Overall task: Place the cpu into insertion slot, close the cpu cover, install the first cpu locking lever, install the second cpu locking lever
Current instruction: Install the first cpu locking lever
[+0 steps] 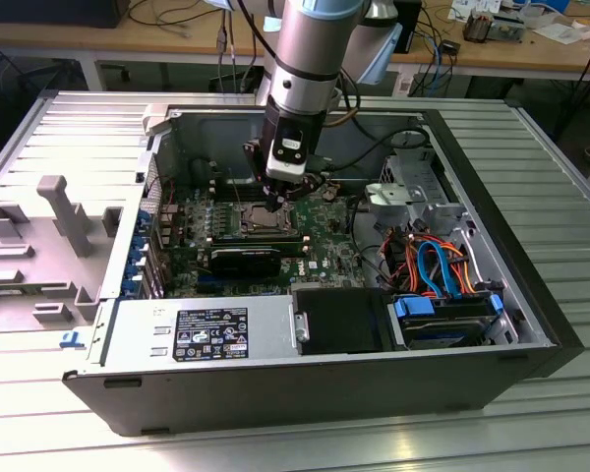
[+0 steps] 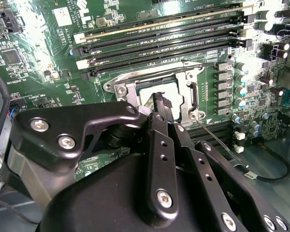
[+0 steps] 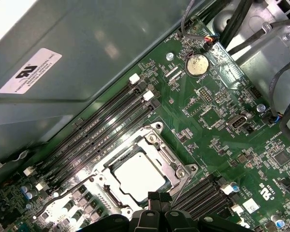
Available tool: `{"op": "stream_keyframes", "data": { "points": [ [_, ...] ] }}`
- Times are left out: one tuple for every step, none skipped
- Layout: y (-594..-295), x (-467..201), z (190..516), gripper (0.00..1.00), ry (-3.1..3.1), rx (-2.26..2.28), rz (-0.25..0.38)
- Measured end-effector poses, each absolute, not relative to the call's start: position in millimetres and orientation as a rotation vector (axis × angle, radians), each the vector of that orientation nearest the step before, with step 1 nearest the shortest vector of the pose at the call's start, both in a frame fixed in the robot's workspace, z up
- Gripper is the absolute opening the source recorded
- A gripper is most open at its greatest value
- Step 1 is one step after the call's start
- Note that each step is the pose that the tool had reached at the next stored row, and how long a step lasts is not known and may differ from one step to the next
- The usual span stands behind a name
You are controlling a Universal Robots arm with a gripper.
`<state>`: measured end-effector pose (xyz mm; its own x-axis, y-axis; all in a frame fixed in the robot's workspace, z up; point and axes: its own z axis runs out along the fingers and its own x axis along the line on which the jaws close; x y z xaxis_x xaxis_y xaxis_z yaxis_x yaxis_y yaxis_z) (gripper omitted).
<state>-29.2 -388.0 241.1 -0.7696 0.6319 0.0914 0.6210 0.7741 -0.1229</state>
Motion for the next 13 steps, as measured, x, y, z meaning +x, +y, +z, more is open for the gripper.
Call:
{"op": "stream_keyframes", "data": {
  "points": [
    [-388.0, -29.2, 241.2, 0.11, -2.838, -1.006, 0.129],
    [-388.0, -29.2, 241.4, 0.11, -2.838, -1.005, 0.128],
    [-388.0, -29.2, 241.6, 0.11, -2.839, -1.004, 0.128],
    [-388.0, -29.2, 241.7, 0.11, -2.839, -1.003, 0.127],
    [-388.0, -29.2, 241.8, 0.11, -2.839, -1.003, 0.127],
    [-388.0, -29.2, 241.9, 0.11, -2.839, -1.002, 0.127],
    [-388.0, -29.2, 242.0, 0.11, -2.839, -1.001, 0.127],
    [-388.0, -29.2, 242.0, 0.11, -2.840, -1.001, 0.127],
    [-388.0, -29.2, 242.1, 0.11, -2.840, -1.000, 0.127],
    [-388.0, -29.2, 242.2, 0.11, -2.840, -0.999, 0.127],
    [-388.0, -29.2, 242.3, 0.11, -2.841, -0.998, 0.127],
    [-388.0, -29.2, 242.5, 0.11, -2.841, -0.996, 0.127],
    [-388.0, -29.2, 242.5, 0.11, -2.842, -0.996, 0.127]
  ]
}}
